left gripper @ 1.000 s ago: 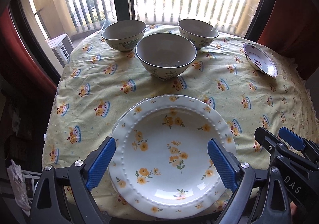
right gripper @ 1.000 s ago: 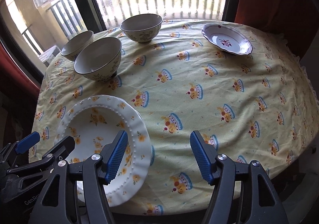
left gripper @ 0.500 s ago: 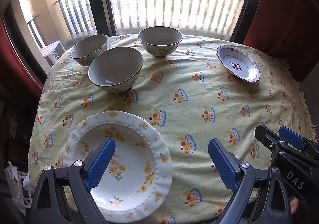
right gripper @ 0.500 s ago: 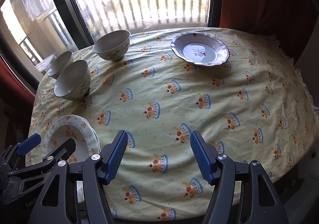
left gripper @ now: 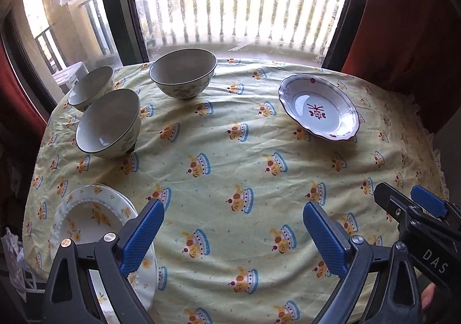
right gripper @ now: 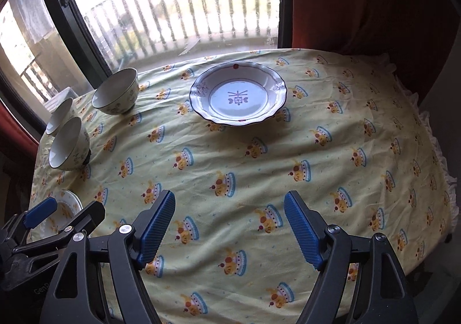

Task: Organize plates and bowls
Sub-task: 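Move both grippers toward the small red-rimmed plate, then grip the rim of the small red-rimmed plate with both grippers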

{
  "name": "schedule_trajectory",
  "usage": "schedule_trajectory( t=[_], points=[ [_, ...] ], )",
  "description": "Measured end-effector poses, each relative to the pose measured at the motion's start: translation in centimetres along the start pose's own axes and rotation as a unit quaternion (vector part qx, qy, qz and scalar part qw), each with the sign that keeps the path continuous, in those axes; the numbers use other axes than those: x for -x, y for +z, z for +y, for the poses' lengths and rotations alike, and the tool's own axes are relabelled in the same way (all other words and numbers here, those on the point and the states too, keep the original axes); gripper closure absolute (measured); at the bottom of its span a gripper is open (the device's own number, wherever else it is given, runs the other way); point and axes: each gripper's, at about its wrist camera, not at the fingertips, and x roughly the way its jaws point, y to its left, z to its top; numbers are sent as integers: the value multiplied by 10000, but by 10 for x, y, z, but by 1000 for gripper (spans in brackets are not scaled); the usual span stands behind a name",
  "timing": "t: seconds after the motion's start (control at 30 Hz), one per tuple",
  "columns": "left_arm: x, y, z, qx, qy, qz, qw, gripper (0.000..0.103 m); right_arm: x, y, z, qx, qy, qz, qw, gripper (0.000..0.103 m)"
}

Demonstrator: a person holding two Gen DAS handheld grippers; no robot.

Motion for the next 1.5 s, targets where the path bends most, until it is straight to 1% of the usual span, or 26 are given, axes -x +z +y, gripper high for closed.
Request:
schedule_trajectory(
  t=[0.13, 0.23, 0.37, 0.47, 0.63, 0.8, 0.87, 0.97, 1.1, 1.2, 1.27, 1.3, 1.4, 1.47, 1.5],
  points=[
    [-15, 14, -24, 50, 33, 68, 10000, 9, -14, 19, -24, 22, 33, 57, 10000, 22],
    [-24, 28, -40, 51, 58, 67, 9999, 9, -26, 34, -37, 64, 48, 111, 9999, 22],
    [-40, 50, -58, 43, 164, -45, 9998, 13, -38, 56, -50, 204, -107, -48, 9997, 22],
    [-53, 67, -68, 68, 194, -31, 9998, 15, -53, 74, -63, 85, 39, 24, 10000, 22],
    [-81, 92, -80, 73, 323, -14, 9995, 18, -82, 101, -75, -30, 225, 83, 9997, 22],
    [-113, 113, -84, 159, 363, 73, 9992, 21, -113, 124, -79, -93, 206, 110, 9997, 22],
    [-123, 122, -87, 119, 329, 45, 9994, 24, -125, 133, -81, -126, 212, 129, 9996, 22],
    [-138, 132, -91, 18, 350, 51, 9994, 24, -142, 144, -83, -193, 168, 136, 9996, 23],
    [-161, 140, -92, 122, 314, 192, 9992, 25, -163, 152, -86, -237, 130, 212, 9994, 24],
    [-175, 143, -95, 91, 296, 269, 9992, 27, -177, 157, -86, -223, 61, 227, 9995, 28],
    [-183, 143, -98, 42, 241, 330, 9992, 31, -188, 159, -86, -221, 58, 290, 9993, 34],
    [-186, 143, -100, 21, 227, 372, 9990, 32, -193, 159, -86, -222, 53, 331, 9992, 36],
    [-195, 141, -103, -32, 156, 483, 9987, 34, -206, 157, -85, -233, 74, 488, 9985, 45],
    [-199, 139, -105, -65, 74, 560, 9984, 42, -212, 156, -84, -232, 132, 572, 9980, 54],
    [-200, 139, -106, -67, 47, 604, 9981, 43, -214, 156, -84, -228, 150, 598, 9978, 55]
  ],
)
